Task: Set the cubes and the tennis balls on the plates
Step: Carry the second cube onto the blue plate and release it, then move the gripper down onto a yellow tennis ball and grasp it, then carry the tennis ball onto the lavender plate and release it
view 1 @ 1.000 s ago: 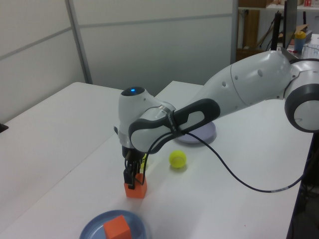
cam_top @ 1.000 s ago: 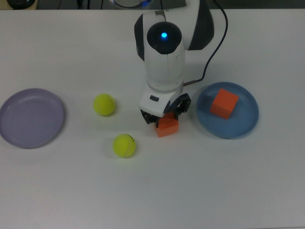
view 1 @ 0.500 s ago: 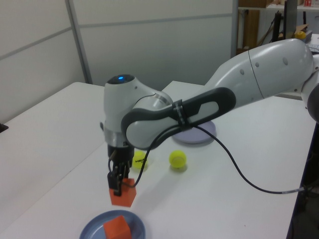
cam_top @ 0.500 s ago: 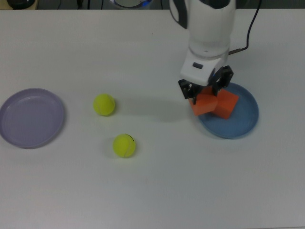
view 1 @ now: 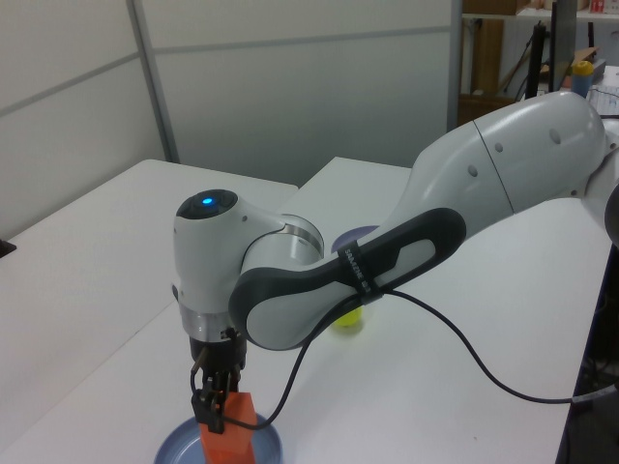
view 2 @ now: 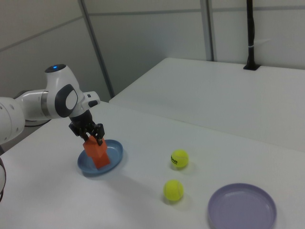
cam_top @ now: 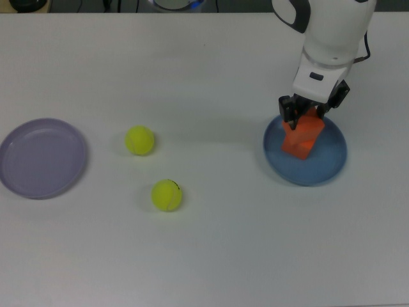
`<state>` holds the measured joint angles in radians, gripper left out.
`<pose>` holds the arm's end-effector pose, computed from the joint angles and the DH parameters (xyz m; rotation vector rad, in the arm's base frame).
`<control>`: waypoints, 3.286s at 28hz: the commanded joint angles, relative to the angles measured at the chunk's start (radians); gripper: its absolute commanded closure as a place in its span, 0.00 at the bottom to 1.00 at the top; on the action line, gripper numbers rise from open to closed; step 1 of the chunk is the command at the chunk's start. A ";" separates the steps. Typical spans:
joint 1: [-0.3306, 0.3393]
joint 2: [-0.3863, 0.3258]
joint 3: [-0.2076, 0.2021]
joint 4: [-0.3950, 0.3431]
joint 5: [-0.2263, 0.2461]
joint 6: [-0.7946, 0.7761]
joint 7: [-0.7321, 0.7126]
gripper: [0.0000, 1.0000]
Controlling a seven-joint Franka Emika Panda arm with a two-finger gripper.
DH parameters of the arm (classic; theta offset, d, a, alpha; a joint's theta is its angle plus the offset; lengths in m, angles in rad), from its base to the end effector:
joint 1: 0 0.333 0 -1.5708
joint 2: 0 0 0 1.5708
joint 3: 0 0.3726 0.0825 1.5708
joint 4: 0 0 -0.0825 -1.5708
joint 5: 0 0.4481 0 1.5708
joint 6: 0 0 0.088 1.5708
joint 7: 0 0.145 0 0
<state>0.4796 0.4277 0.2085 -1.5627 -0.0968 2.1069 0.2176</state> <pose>0.6171 0.4712 0.4026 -2.9902 -0.7492 -0.1763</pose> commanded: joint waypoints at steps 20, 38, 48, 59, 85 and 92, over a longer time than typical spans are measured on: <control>-0.076 -0.165 -0.099 0.004 0.164 -0.085 0.008 0.00; -0.147 -0.158 -0.402 -0.169 0.192 -0.117 -0.170 0.00; -0.167 -0.104 -0.419 -0.180 0.192 -0.110 -0.195 0.00; -0.177 -0.035 -0.425 -0.181 0.192 -0.065 -0.201 0.00; -0.237 -0.003 -0.468 -0.148 0.210 0.033 -0.242 1.00; -0.266 0.003 -0.569 -0.088 0.328 0.038 -0.365 1.00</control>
<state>0.2302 0.4424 -0.3054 -1.6618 0.1559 2.1338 -0.0530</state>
